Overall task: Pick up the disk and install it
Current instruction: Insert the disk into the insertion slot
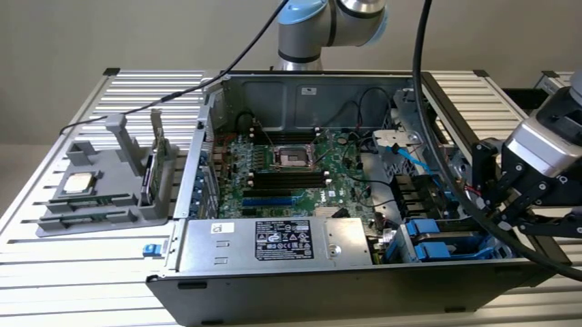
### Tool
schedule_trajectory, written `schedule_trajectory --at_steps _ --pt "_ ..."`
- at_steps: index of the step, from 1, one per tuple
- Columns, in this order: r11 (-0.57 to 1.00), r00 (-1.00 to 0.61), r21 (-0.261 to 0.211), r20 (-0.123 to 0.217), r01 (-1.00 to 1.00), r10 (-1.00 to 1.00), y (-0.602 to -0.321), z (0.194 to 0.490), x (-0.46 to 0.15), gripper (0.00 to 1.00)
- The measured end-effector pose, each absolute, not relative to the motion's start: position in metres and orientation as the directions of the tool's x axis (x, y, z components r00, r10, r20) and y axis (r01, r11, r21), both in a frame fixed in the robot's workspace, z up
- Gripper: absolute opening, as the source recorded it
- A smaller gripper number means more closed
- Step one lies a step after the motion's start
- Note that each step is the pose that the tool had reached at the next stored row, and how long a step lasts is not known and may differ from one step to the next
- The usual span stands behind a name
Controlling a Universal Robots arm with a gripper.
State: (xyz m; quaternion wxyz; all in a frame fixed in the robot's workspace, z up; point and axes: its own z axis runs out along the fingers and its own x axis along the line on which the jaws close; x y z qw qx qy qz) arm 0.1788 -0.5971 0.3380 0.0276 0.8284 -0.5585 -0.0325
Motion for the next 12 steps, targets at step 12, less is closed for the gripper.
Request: schedule_trajectory --at_steps 12 --pt "-0.375 0.374 0.082 -0.023 -0.924 -0.927 -0.5969 0.3473 0.1763 0.18"
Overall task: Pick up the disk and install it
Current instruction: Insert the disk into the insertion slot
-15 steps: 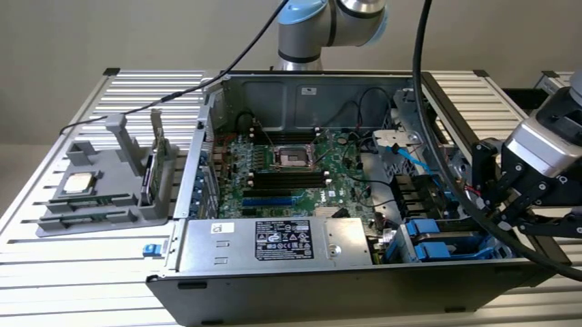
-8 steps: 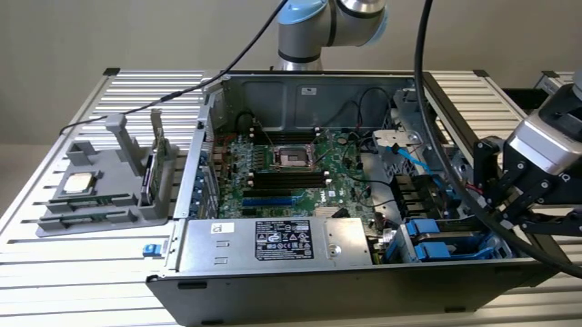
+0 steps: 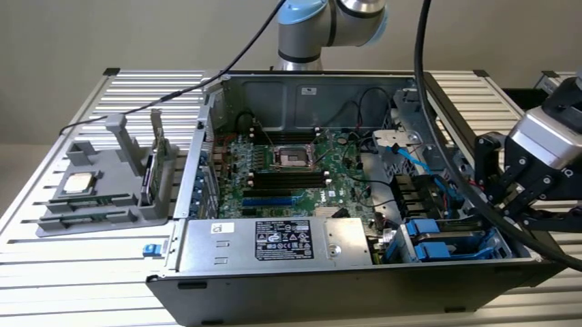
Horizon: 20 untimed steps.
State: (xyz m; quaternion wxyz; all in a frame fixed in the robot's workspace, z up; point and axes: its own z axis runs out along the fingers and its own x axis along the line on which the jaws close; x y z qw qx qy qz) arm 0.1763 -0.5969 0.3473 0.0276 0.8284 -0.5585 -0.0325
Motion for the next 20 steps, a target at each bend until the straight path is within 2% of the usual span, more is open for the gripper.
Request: schedule_trajectory --at_steps 15,20 --pt "-0.374 0.374 0.084 -0.019 -0.923 -0.927 -0.584 0.347 0.168 0.18" --pt "-0.373 0.374 0.091 -0.004 -0.923 -0.927 -0.579 0.347 0.165 0.18"
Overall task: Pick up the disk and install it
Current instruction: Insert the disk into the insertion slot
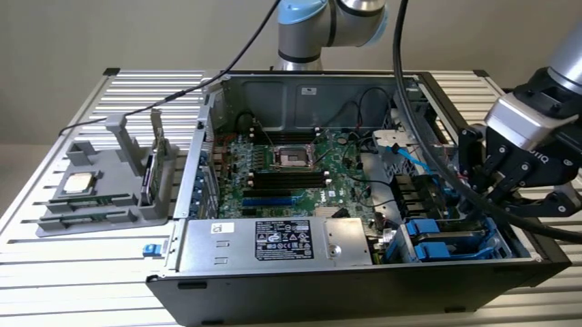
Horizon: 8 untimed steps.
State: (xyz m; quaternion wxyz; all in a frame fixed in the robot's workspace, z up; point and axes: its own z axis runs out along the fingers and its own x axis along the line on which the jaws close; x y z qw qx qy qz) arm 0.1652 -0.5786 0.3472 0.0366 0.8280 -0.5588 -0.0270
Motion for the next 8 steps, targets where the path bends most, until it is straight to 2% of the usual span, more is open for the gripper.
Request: schedule_trajectory --at_steps 8 --pt "-0.368 0.374 0.112 0.039 -0.923 -0.927 -0.5729 0.3469 0.1603 0.18"
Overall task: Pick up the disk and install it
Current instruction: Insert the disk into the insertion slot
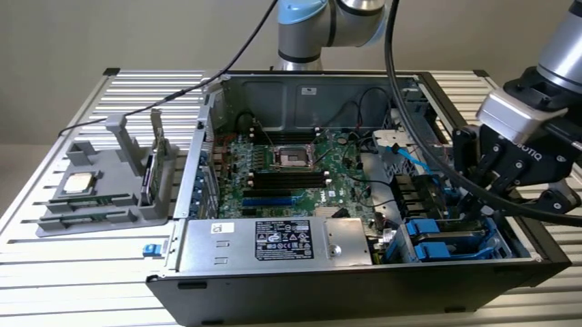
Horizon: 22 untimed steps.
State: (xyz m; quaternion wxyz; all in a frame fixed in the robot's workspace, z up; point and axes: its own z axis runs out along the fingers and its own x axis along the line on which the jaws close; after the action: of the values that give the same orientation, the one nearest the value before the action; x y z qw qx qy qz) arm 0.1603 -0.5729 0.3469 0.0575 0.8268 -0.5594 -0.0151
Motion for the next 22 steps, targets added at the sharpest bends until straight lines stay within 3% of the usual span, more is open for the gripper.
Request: schedule_trajectory --at_steps 9,22 --pt "-0.335 0.343 0.137 0.043 -0.932 -0.938 -0.5712 0.3461 0.1580 0.18" --pt "-0.152 0.159 0.147 0.040 -0.977 -0.986 -0.5713 0.3448 0.1580 0.18"
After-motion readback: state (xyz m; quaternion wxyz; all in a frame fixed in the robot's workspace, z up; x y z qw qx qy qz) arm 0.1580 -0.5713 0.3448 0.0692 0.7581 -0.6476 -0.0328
